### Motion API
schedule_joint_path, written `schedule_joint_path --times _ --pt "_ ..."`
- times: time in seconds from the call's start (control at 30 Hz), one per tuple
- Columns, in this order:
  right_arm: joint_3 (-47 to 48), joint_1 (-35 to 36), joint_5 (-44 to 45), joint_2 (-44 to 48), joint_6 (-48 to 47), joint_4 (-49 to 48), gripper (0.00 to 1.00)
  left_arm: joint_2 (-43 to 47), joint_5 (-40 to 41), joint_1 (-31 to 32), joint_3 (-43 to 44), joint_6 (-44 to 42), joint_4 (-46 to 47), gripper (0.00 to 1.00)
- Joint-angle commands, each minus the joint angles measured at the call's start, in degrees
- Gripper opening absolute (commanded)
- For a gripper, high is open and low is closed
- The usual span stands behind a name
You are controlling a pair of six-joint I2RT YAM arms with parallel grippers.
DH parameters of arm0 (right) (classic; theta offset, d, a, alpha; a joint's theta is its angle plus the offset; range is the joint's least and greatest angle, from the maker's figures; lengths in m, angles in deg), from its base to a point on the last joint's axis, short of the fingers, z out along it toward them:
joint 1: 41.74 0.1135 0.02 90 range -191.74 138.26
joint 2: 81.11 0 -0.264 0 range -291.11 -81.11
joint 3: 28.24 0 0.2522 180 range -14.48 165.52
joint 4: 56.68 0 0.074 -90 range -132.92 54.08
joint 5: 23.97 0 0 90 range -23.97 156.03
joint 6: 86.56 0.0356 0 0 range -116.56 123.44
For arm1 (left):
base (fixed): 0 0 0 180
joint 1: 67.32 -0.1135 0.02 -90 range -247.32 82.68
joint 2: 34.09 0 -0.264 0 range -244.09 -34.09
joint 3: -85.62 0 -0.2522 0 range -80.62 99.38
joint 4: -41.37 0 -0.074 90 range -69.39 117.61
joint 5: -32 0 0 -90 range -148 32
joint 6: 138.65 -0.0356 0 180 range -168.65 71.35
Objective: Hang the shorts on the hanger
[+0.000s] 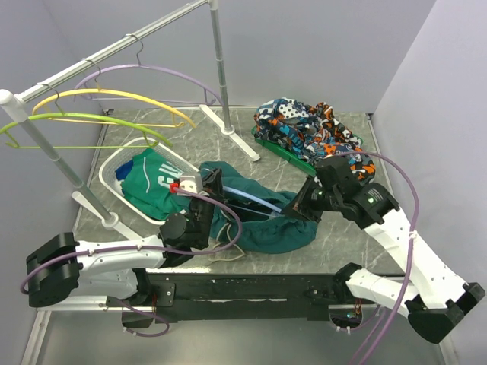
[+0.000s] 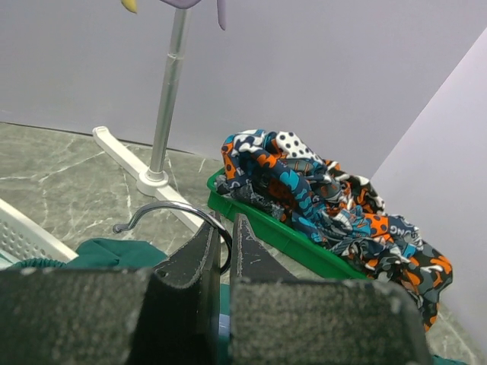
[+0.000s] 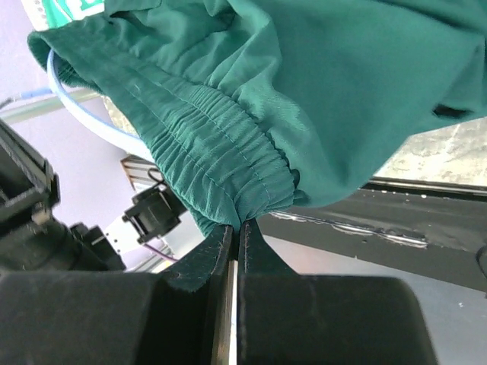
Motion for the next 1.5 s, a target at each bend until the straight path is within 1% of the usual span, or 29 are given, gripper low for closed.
schedule_joint_path --times 0.0,0.07,0.1,0.17,0.23,0.3,0.5,0.57,0.6,0.63,0.67,0.7,0.73,0.77,0.8,0.83,0.87,0.9,0.97,1.0,1.03,1.1,1.13,1.23,1.3,1.33,1.4,1.43,1.47 --pt "2.76 -0.38 -1.55 -1.62 3.24 -7.38 0.0 1.42 2.52 2.11 3.64 -2.97 -3.56 0.01" --pt "4.86 -0.38 -0.68 -2.85 2.38 -7.57 0.0 2.3 3.14 3.26 5.57 -3.58 -4.7 0.01" --pt "7.13 -0.38 -0.06 -3.38 2.03 -6.78 0.0 2.73 3.31 4.22 6.62 -4.1 -6.97 0.01" --pt "8.55 -0.38 0.56 -4.17 1.76 -5.72 0.0 4.31 2.36 4.93 9.43 -3.67 -10.76 0.01" --pt "10.22 -0.38 0.47 -4.35 1.93 -6.16 0.0 5.37 1.3 5.46 11.8 -2.35 -15.75 0.01" --pt "12.59 -0.47 0.82 -4.52 2.11 -5.9 0.0 7.04 0.85 5.81 12.95 0.8 -18.32 0.01" --pt "15.05 -0.47 0.91 -3.56 0.97 -6.42 0.0 9.15 -1.69 6.34 19.36 5.72 -30.79 0.01" --pt "15.94 -0.47 -0.31 -3.65 -2.26 -7.03 0.04 8.72 -2.57 6.34 23.23 6.78 -36.84 0.01" --pt "16.38 -0.47 -1.27 -3.47 -3.68 -7.65 0.13 8.54 -3.27 6.34 24.55 8.01 -38.97 0.01" --pt "16.64 -0.38 -1.72 -3.03 -5.26 -8.78 0.2 8.37 -4.58 6.34 27.0 8.45 -40.64 0.01" --pt "16.73 -0.47 -3.64 -2.51 -9.62 -10.01 0.28 7.93 -5.38 6.34 28.32 8.89 -44.4 0.01" --pt "16.64 -0.47 -4.09 -1.89 -11.41 -10.9 0.49 7.75 -5.74 6.34 29.64 10.29 -46.61 0.01" --pt "16.99 -0.47 -3.66 -0.41 -12.99 -11.25 0.57 7.49 -6.87 6.34 32.01 11.0 -48.46 0.01" --pt "17.43 -0.38 -3.48 0.39 -17.53 -11.69 0.63 7.14 -7.4 6.34 32.81 11.36 -50.22 0.01" --pt "18.22 -0.38 -3.83 1.18 -19.67 -12.13 0.86 7.05 -7.84 6.34 33.69 11.71 -52.76 0.01" --pt "18.66 -0.47 -3.66 2.58 -21.51 -12.4 0.89 6.87 -8.54 6.34 35.44 12.32 -54.79 0.01" --pt "19.27 -0.38 -3.22 3.29 -25.54 -12.49 0.9 6.7 -9.6 6.34 36.33 13.11 -56.55 0.01" --pt "19.28 -0.38 -2.78 3.99 -27.4 -12.66 0.9 6.61 -9.95 6.34 37.03 14.16 -59.52 0.01" --pt "16.84 -0.21 -3.21 7.33 -32.05 -15.46 0.9 7.13 -11.27 6.34 38.35 15.14 -62.0 0.01" --pt "11.95 -0.21 -4.96 10.65 -33.12 -17.39 0.9 7.48 -11.36 6.34 38.71 16.18 -62.8 0.01" --pt "9.37 -0.21 -5.67 12.42 -34.27 -21.06 0.91 7.66 -11.36 6.34 39.58 16.45 -66.11 0.01" --pt "3.41 -0.03 -8.65 16.11 -37.43 -23.38 0.92 7.84 -11.45 6.25 40.72 16.98 -69.03 0.01" --pt "2.42 0.14 -8.67 16.74 -38.4 -23.39 0.91 7.84 -11.8 6.25 41.69 17.16 -71.22 0.01" --pt "1.18 2.33 -9.81 17.1 -41.83 -21.29 0.89 7.05 -12.16 6.08 41.61 17.25 -71.68 0.01" --pt "1.26 4.7 -7.54 17.36 -42.89 -20.31 0.88 6.26 -13.64 5.11 41.26 17.68 -70.98 0.01" --pt "1.35 8.2 -4.22 17.36 -43.15 -19.09 0.88 5.91 -14.35 4.59 41.17 18.04 -70.98 0.01" --pt "1.53 12.25 0.19 16.84 -43.24 -17.94 0.88 4.68 -16.1 3.09 40.82 19.0 -69.75 0.01" --pt "1.44 16.45 1.69 16.49 -43.24 -16.98 0.88 3.8 -17.94 2.48 40.47 19.18 -69.4 0.01" --pt "1.26 18.23 6.14 15.96 -43.07 -16.36 0.88 3.36 -18.74 1.34 40.47 19.44 -68.87 0.01"
